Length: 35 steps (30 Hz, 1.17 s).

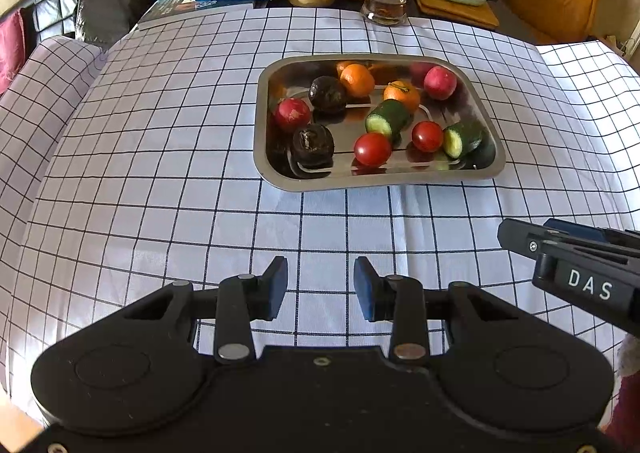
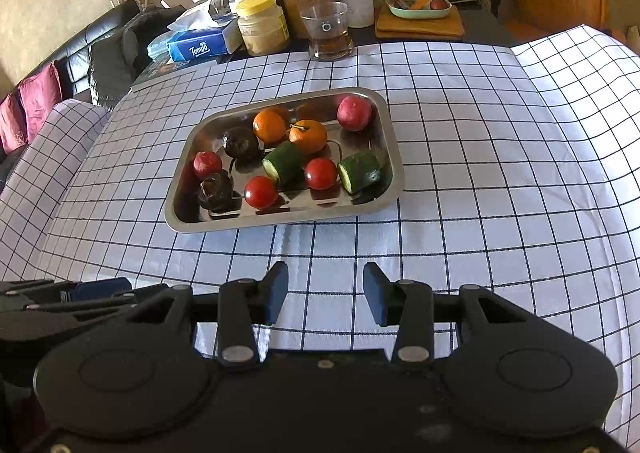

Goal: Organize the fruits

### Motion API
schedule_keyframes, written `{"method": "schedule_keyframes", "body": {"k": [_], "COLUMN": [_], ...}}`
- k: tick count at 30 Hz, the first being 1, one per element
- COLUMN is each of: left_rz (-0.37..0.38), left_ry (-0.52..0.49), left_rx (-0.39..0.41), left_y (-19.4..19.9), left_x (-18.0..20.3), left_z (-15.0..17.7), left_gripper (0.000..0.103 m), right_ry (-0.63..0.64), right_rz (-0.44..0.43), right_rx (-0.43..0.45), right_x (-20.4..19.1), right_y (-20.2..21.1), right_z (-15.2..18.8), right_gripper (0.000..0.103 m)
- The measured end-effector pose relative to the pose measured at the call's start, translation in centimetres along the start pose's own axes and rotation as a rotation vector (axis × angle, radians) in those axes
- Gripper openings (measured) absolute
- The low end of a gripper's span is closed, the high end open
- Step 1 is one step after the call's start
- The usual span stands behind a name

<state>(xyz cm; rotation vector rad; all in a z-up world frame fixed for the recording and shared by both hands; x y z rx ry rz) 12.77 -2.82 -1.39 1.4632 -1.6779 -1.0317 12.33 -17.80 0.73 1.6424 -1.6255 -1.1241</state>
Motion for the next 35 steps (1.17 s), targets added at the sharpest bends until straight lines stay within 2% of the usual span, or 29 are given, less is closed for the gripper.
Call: {"method": "schedule_keyframes", "body": {"k": [27,35], "left_rz": [-0.009,-0.015], "left_ry": [0.0,0.005], "left_rx": [-0.025,-0.001], "left_y": [-0.7,-0.9], "left_x": [1.2,1.1], "left_z": [-0.3,-0.7], "left_gripper": [0.045,0.045], "right_ry": [0.012,0.012], "right_rz": [-0.014,-0.013], "right_rx": [-0.015,-0.024], "right_x": [0.6,0.7], "right_y": [-0.7,-1.3], "right_z": [-0.8,-1.1], "right_gripper": [0.044,0.044]}}
Point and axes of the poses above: each gripper's, at about its wrist camera, not at the fingertips, and y roughly against the way its jaws point, x to its right, z to its underside, the point moved 3 cm from there along -y, roughly the way its jaws point, and after that the axes turned 3 degrees about -y, right-handed, at the moved point
